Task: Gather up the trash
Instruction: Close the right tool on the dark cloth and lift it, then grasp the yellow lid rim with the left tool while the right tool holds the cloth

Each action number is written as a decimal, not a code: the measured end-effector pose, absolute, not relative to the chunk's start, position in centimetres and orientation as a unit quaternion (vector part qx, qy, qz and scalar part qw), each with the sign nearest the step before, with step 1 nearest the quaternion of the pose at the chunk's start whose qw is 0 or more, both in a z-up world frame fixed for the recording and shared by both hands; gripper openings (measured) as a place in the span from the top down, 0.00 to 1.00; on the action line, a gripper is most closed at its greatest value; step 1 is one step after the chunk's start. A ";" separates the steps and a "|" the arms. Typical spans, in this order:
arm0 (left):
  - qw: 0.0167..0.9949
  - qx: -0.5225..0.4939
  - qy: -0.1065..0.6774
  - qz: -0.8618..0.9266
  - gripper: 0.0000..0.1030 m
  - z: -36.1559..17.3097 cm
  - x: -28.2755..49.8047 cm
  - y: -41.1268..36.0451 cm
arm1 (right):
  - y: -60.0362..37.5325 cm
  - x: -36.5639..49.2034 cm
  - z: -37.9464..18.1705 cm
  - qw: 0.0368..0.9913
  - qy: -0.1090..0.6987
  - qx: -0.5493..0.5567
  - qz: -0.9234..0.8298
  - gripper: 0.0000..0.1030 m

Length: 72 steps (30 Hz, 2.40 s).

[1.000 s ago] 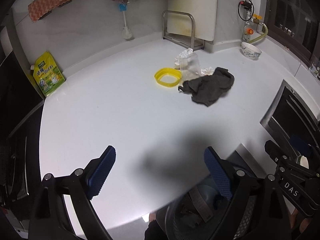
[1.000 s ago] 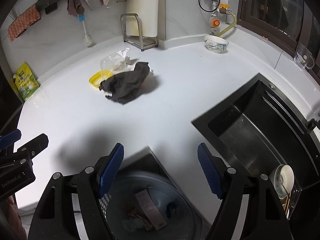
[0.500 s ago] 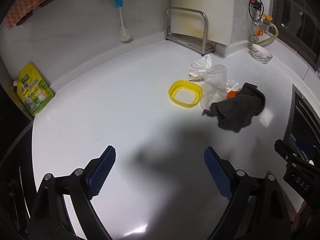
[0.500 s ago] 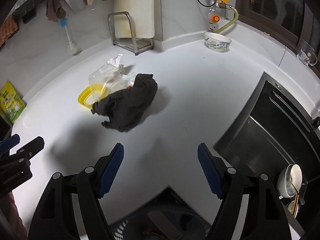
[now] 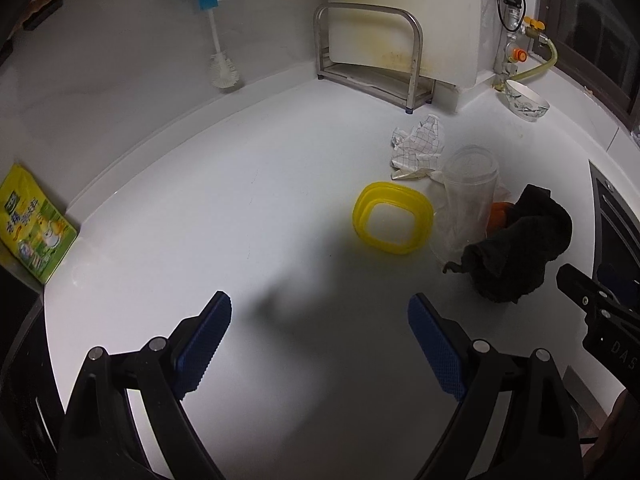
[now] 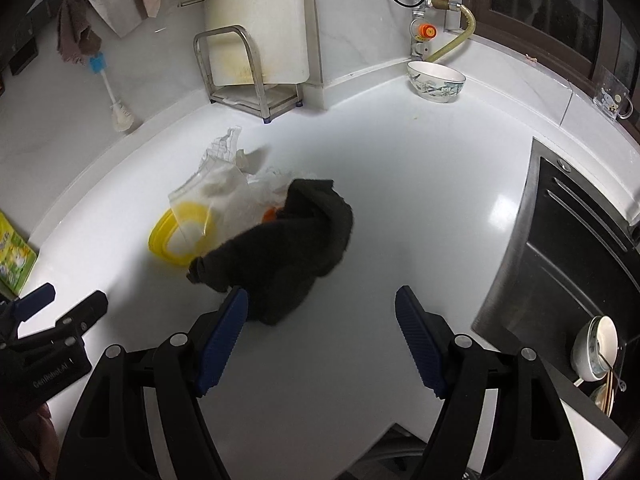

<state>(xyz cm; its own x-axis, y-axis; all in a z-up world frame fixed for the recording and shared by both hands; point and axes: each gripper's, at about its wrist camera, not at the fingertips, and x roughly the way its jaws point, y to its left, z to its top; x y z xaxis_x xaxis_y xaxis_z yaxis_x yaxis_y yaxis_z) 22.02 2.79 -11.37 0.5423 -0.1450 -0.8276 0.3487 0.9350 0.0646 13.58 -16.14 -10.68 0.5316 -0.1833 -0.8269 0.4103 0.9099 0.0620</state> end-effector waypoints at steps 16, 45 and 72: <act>0.861 0.104 0.466 -0.174 0.14 -12.8 24.6 3.3 | -15.3 18.1 -11.0 0.849 0.460 0.132 -0.223 0.29; 0.862 0.097 0.465 -0.176 0.14 -13.6 25.3 2.8 | -16.8 18.7 -13.8 0.842 0.468 0.187 -0.195 0.76; 0.856 0.122 0.441 -0.239 0.14 -16.8 26.8 -2.4 | -20.0 12.7 -11.7 0.864 0.412 0.205 -0.202 0.82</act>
